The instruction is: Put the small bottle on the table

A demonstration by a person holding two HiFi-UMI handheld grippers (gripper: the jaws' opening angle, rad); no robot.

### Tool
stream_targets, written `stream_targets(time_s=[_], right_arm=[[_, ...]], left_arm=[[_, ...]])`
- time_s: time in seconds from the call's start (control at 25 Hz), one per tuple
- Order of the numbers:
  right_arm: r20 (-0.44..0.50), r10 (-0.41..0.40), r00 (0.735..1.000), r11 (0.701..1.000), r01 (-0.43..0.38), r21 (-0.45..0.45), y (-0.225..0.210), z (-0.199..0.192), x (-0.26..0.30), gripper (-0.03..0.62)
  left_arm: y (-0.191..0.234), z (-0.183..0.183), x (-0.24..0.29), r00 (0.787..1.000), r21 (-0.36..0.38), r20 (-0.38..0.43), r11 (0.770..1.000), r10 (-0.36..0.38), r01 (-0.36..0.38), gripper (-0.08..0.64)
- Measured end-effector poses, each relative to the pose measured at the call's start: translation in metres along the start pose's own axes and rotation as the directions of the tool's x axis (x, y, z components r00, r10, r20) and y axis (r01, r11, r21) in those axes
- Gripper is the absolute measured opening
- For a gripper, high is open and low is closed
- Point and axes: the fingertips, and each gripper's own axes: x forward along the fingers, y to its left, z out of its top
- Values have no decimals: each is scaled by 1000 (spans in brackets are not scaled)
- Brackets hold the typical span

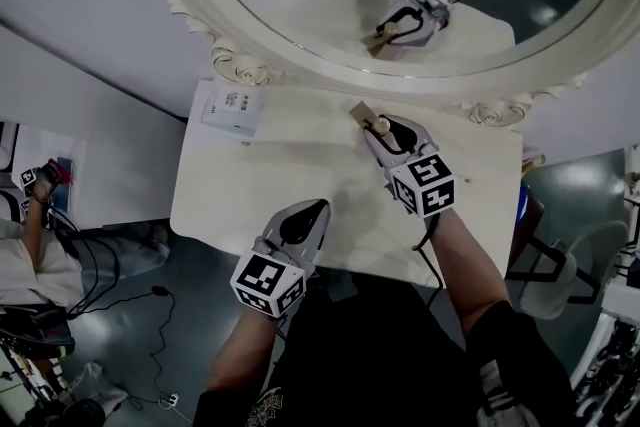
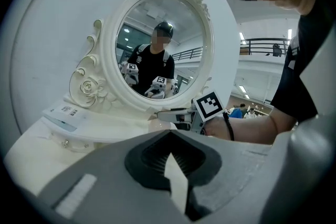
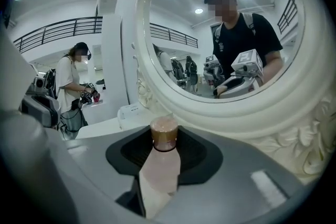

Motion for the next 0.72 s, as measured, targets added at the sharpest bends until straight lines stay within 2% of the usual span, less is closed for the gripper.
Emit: stream_targets(time_s=[0.48,0.72], right_arm=[[25,-10,1000,999,11,-42,-2,8,27,167],[44,-25,999,999,27,-33,-1,11,33,169]], left_arm=[[20,-8,-2,999,-52,3,998,32,-32,0],[26,-10,-6,999,-64,2,997,35,-35,0]])
